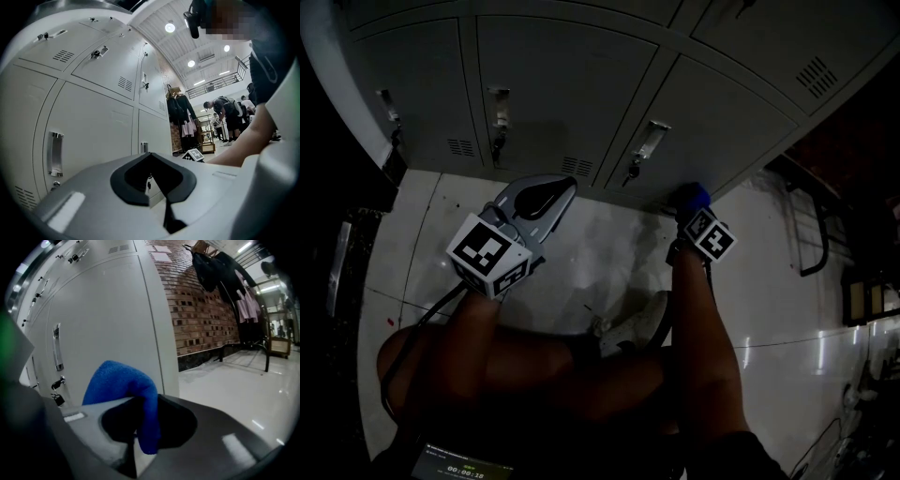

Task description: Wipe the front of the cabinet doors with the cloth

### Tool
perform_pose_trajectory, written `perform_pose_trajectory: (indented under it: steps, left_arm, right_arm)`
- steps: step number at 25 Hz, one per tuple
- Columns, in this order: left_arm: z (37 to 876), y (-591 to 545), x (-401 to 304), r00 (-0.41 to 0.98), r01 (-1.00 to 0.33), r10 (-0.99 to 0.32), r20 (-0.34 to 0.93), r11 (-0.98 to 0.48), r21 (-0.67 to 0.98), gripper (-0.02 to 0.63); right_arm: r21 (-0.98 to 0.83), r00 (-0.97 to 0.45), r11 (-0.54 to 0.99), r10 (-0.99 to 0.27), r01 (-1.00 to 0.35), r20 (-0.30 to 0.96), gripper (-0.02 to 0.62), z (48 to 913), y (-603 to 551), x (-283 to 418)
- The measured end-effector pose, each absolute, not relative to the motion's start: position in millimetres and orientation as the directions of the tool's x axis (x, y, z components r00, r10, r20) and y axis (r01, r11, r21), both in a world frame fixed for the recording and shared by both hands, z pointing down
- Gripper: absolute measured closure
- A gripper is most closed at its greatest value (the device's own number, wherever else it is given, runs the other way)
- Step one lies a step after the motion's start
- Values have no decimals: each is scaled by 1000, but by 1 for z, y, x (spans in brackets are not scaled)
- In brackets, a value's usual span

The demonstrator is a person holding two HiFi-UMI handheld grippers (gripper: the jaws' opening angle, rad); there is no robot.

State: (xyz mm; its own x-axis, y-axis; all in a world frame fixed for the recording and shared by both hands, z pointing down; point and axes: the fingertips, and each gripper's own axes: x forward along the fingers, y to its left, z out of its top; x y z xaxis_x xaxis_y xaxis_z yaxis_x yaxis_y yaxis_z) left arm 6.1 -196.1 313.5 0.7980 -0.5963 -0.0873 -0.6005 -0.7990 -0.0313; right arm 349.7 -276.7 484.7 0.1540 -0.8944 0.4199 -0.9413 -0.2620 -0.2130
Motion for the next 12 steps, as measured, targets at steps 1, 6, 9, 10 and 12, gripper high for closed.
perform_pose_trajectory:
  steps: [1,6,9,10,12]
  left_arm:
    - [314,-196,6,798,-600,-596,-87,-799,-32,601]
    - [315,-196,6,799,-599,-595,-85,-800,-33,601]
    - [315,-196,7,799,-599,-595,-85,-800,-34,601]
    - [315,-197,7,799,-599,-595,-85,-800,-34,601]
    - [314,-197,6,799,-599,-595,-87,-800,-33,601]
  right_arm:
    - [-210,176,-283,-892,-936,416,526,485,-275,359]
    - [-246,205,-332,-880,-911,429,526,486,-268,374]
    - [-225,219,-339,-875,-914,431,526,485,-267,376]
    - [-219,221,-338,-876,-915,430,526,485,-266,376]
    - [-230,207,-326,-881,-917,426,526,480,-265,370]
